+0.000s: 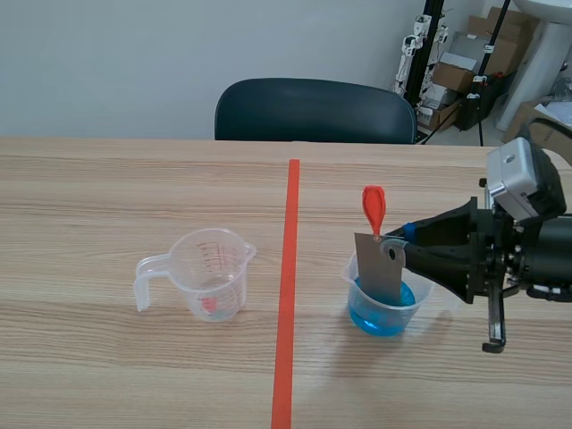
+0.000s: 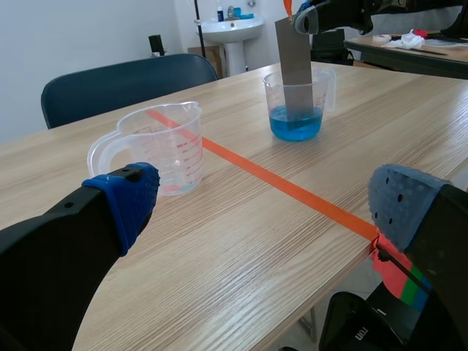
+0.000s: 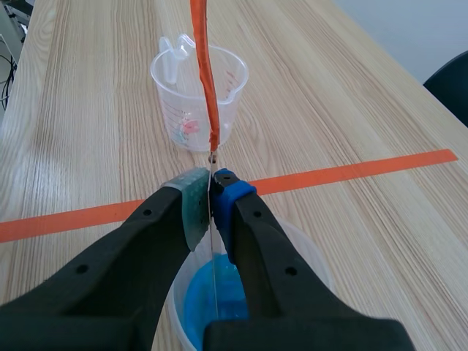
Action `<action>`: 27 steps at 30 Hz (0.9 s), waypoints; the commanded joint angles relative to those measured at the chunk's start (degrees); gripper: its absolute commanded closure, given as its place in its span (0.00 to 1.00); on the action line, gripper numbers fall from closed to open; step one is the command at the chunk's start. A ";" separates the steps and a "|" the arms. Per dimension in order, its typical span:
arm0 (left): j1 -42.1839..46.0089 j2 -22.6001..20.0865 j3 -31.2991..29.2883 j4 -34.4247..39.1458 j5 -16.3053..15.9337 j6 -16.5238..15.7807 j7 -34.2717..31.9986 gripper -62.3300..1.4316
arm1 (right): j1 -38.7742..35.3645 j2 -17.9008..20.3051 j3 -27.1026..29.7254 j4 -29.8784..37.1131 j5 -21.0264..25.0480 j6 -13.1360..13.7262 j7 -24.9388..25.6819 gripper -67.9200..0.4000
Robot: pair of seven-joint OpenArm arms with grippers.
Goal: Do the redox reaction experiment. lower the plate into the blue solution
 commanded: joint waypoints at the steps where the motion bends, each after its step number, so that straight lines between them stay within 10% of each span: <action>1: 0.44 0.28 -0.15 1.97 -0.33 0.04 -2.62 0.03 | 0.66 0.17 1.20 0.68 0.90 -1.31 1.27 0.99; 27: 0.11 0.28 -0.13 4.13 -0.13 -0.13 -2.62 0.03 | -1.88 -2.01 1.20 0.04 -3.82 -9.62 3.04 0.99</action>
